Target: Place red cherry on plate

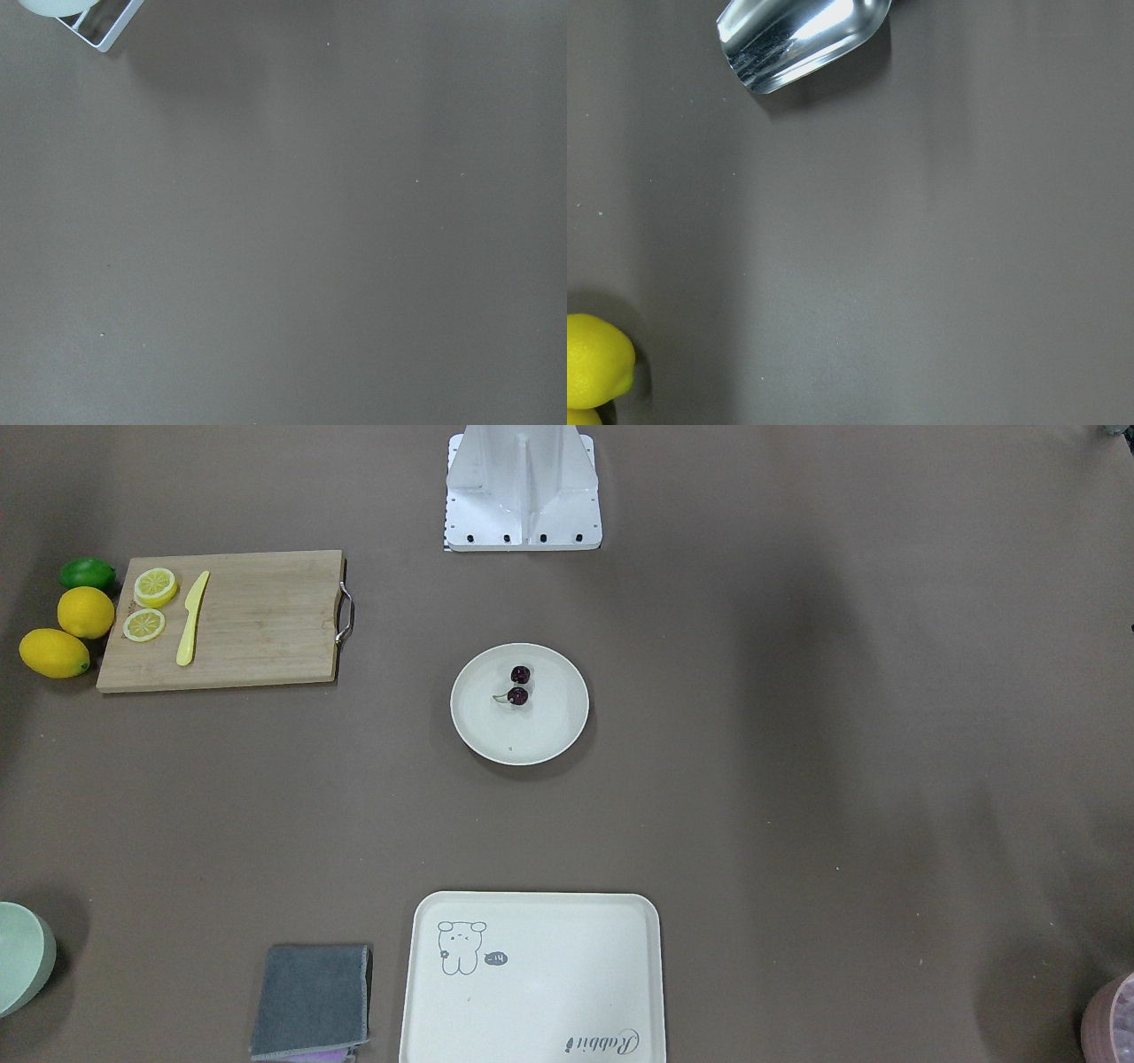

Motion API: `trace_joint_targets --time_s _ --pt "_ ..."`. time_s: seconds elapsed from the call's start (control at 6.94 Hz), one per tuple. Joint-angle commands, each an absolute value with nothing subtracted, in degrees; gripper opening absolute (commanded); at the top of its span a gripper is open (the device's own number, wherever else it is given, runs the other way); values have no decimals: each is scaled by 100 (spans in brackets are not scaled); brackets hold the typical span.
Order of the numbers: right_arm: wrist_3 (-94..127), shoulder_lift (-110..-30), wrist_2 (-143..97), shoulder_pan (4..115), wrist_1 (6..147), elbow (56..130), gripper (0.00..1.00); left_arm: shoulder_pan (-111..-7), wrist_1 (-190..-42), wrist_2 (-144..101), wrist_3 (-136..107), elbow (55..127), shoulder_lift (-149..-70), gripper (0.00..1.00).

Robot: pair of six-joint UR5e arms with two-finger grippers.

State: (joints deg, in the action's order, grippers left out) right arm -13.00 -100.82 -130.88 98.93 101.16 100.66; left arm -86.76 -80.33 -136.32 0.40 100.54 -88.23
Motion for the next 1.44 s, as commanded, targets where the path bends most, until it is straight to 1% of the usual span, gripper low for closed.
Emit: trace_joint_targets --time_s 0.0,0.43,0.72,1.3 --pt "-1301 -10081 -13096 9896 10116 10090 100 -8675 -8042 -13632 35 10055 -8824 98" --pt "-1301 -10081 -13104 9888 10116 10116 100 -8666 -8033 -13632 35 10055 -8824 98" --pt "-1309 -10090 -13078 9896 10116 10257 100 -8666 -8033 -13632 26 10046 -8816 98" --pt "-1292 -10143 -13078 9896 10116 10257 100 -8666 -8033 -13632 35 10046 -8807 98"
